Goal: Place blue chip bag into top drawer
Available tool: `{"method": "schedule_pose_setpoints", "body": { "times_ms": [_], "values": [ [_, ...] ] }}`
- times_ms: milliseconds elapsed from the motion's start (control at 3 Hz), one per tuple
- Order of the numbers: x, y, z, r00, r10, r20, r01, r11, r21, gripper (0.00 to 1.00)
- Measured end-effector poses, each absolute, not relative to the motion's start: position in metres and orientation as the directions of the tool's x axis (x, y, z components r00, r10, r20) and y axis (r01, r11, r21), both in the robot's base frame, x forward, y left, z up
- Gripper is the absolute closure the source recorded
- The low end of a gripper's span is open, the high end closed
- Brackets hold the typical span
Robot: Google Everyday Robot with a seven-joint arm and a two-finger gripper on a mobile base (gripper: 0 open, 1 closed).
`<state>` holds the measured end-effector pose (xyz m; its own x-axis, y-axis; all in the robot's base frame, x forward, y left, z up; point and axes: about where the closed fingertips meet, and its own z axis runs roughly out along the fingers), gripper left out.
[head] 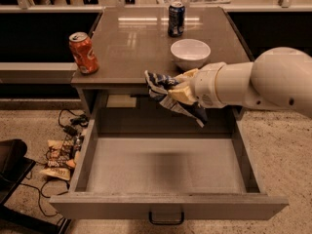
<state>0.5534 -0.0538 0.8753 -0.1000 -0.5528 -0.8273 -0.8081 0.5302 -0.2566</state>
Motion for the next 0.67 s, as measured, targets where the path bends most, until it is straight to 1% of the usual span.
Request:
{"method": "schedule_pose_setpoints", "body": {
  "times_ms": [333, 667],
  "values": [
    [0.524, -0.047, 0.797, -0.141, -0.58, -0.803, -0.834, 0.506, -0.219, 1.0],
    [0.506, -0.041, 0.743, -0.142, -0.601, -0.786, -0.848, 0.484, -0.217, 1.0]
  ]
}}
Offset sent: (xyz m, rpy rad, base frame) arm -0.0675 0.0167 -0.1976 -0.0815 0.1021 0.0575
